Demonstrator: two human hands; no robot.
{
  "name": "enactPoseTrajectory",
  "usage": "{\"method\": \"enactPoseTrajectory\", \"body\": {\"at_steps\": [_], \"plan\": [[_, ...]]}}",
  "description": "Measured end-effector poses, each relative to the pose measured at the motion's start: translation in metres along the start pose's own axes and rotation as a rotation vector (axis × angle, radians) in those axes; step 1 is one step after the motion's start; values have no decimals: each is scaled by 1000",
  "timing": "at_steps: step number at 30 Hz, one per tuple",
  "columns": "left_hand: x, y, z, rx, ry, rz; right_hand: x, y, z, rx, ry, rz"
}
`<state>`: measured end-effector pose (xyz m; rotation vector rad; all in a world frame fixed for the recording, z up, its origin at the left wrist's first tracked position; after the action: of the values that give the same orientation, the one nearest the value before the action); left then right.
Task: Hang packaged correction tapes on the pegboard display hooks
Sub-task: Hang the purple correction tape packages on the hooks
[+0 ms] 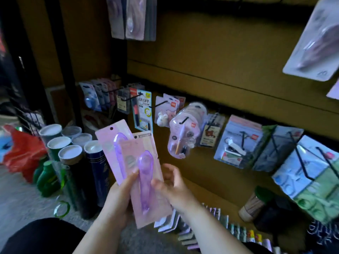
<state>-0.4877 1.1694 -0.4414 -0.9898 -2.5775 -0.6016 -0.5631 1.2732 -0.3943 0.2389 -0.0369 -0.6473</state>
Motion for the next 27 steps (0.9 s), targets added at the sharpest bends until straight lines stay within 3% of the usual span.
{"method": "enactPoseTrajectory", "body": {"at_steps": [3,10,19,27], "plan": [[26,12,-44,159,-3,13,2,27,23,-44,49,43],[111,72,-117,379,7,192,-42,76,92,-211,35,-237],[198,76,-139,421,7,327,-112,108,140,-381,134,-565],[251,67,-130,355,109,397,-188,159,161,-497,122,-881]]}}
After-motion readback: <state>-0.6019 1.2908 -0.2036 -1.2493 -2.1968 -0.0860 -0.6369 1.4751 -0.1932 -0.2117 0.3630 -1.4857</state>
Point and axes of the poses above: each hand's wrist, its own y-axis away from the middle knuckle, its own x-axis out of the palm, z = x × y, the point moved 5 cm from there along -y, towards the middle knuckle, and after that the axes turned 3 degrees about x, right-handed, at the moved point
